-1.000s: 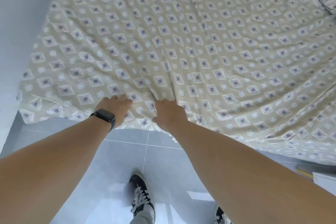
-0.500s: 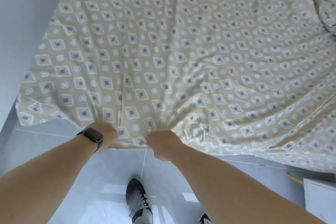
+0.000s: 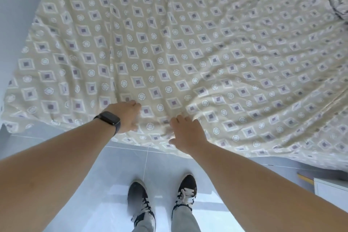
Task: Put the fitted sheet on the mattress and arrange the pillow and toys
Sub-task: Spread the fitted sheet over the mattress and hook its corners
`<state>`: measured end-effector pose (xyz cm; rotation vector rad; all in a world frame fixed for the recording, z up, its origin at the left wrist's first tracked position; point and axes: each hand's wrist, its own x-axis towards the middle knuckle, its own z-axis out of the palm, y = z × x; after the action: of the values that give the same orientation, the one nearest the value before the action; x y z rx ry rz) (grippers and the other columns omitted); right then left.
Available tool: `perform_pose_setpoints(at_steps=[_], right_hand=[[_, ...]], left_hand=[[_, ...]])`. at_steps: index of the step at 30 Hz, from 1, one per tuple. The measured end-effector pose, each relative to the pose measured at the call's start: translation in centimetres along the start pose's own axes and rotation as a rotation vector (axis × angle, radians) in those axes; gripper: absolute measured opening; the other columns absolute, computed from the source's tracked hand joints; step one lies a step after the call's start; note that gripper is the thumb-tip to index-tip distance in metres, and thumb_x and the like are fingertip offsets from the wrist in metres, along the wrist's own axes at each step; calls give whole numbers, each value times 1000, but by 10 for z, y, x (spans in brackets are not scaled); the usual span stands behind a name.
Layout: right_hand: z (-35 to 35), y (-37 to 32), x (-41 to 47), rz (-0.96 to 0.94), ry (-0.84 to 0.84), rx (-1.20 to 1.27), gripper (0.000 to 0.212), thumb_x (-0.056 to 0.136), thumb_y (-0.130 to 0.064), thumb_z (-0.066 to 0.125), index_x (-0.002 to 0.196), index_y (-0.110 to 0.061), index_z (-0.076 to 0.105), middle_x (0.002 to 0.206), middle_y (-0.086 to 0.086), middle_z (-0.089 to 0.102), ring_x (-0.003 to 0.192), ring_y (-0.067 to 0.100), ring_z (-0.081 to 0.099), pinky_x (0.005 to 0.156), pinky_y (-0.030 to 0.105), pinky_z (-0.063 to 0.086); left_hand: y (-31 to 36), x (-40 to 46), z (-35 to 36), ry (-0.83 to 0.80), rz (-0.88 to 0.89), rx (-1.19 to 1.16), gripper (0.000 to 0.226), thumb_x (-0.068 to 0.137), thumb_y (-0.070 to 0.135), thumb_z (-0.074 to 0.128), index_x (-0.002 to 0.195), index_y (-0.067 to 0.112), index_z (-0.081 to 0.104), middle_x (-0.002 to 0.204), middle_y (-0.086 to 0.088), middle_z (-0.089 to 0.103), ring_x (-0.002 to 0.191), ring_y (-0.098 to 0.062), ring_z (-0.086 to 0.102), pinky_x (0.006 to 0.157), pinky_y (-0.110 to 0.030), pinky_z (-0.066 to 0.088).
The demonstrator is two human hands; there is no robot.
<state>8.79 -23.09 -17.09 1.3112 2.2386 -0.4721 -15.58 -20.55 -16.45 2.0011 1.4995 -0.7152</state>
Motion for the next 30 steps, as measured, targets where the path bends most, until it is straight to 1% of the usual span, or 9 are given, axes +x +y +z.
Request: perform_pose_setpoints(at_steps=[3,5,10,14,17,19,23,25,30], right_hand=[[10,5,-4,-32,57,-126,49,96,-17,56,143,-10,41,150,15,41,119,34,52,91,45,43],[10,4,0,-39,74,-131,45,94,-8,53,138,-9,48,142,16,51,116,33,56,89,42,42],[5,5,-2,-61,46,-24,24,94,-7,54,116,-13,60,108,7,67,99,30,63,76,37,37],[6,-2,-12,-80,-3,25,25,90,-6,56,113,-14,59,107,6,64,102,30,60,78,37,36],[7,-5,-12,-136,-72,40,27,87,-2,56,110,-14,61,109,6,63,105,30,61,80,37,35],[8,-5,-11,-187,-95,11,24,88,-3,57,108,-16,61,109,4,63,105,29,61,78,36,32],[8,-4,-10,-199,-117,11,21,86,-3,60,102,-17,60,105,3,62,104,29,61,76,36,33],[9,-4,-9,-166,-142,-2,22,87,-4,59,104,-18,60,107,2,61,107,29,59,76,37,34],[-6,-23,-18,-32,-392,-23,43,102,-41,46,141,-23,49,136,5,51,129,31,44,95,50,38]], left_hand=[[13,9,2,-64,-7,141,6,97,21,59,92,18,56,106,-2,59,91,-25,62,80,-39,55],[18,11,2,-103,-8,209,7,97,14,56,96,14,64,102,-3,62,85,-24,61,79,-36,56],[20,5,8,-125,54,260,24,92,3,52,107,13,69,108,-2,63,99,-21,64,76,-29,52],[6,-5,23,-83,52,97,20,90,27,69,102,18,56,106,6,58,96,-21,64,79,-36,53],[12,-12,26,-72,46,186,15,95,7,54,106,15,57,97,3,56,96,-25,66,81,-38,56],[14,-13,28,-12,40,182,19,93,2,49,104,15,56,83,5,47,87,-26,64,76,-37,55],[-4,-17,48,99,50,110,36,88,-5,49,116,18,46,117,2,45,98,-22,59,67,-38,53],[-4,-18,45,81,21,98,36,88,-6,45,117,14,45,116,-1,50,98,-26,60,70,-38,52],[-14,-31,34,4,-35,91,36,89,0,46,122,14,47,111,-7,61,100,-31,62,76,-36,50]])
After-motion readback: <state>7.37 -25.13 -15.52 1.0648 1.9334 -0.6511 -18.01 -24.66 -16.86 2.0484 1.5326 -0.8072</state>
